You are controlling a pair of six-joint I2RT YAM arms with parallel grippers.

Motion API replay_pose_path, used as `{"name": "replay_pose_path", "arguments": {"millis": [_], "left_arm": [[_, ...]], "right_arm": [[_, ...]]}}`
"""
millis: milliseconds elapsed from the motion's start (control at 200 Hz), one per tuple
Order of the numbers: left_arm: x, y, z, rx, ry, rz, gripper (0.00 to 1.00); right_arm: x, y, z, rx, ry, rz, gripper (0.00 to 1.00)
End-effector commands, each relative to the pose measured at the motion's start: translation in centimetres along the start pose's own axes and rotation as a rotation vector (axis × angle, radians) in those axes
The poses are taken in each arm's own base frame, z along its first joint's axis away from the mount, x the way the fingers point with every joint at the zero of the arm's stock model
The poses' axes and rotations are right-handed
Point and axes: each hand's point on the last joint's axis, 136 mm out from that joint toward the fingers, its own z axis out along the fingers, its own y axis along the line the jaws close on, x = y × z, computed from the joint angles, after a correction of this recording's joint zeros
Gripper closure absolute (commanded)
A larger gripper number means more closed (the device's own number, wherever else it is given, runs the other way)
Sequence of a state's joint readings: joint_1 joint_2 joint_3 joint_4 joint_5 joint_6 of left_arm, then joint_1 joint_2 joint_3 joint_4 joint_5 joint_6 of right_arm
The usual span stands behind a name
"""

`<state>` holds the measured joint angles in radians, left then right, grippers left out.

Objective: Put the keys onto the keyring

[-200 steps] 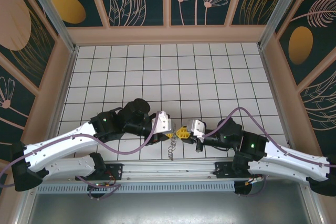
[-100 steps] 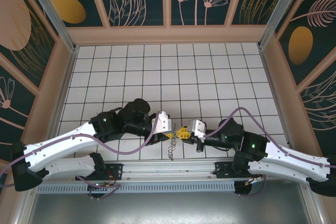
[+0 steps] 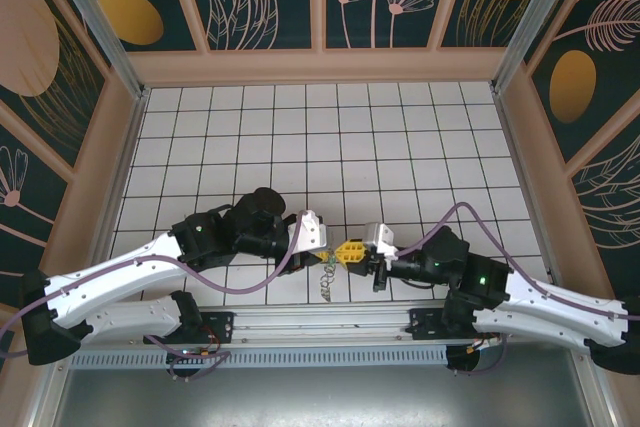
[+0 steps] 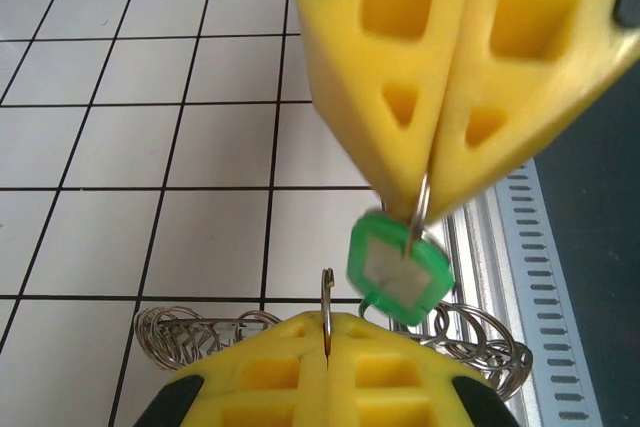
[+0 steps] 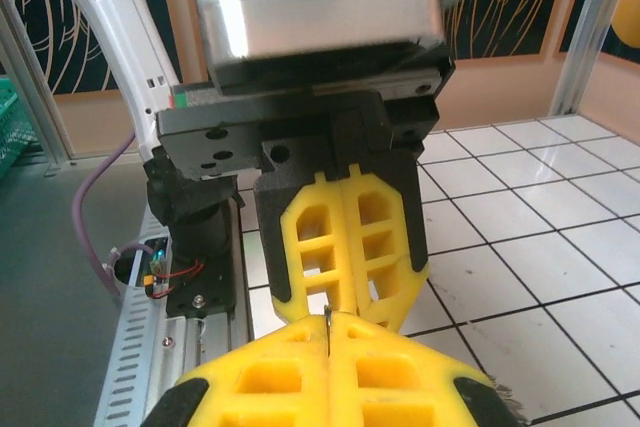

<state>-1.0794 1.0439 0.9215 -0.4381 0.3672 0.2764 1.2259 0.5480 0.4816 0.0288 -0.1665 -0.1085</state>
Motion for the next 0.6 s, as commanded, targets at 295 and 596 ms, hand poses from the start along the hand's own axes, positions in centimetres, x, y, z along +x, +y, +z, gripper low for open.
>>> {"name": "replay_pose_path", "arguments": {"millis": [295,596], "left_arm": [[-2.1,0.0,-1.4,-0.034,-0.121,0.013,1.0],[-2.0,0.3,-1.3,-0.046,-0.114,0.009,1.0]], "right_arm": [[-0.4,0.6,0.4,0.019,-0.096,0.121,1.0],[-1.4,-0.1,0.2,0.097,-0.155,0.131,1.0]]}}
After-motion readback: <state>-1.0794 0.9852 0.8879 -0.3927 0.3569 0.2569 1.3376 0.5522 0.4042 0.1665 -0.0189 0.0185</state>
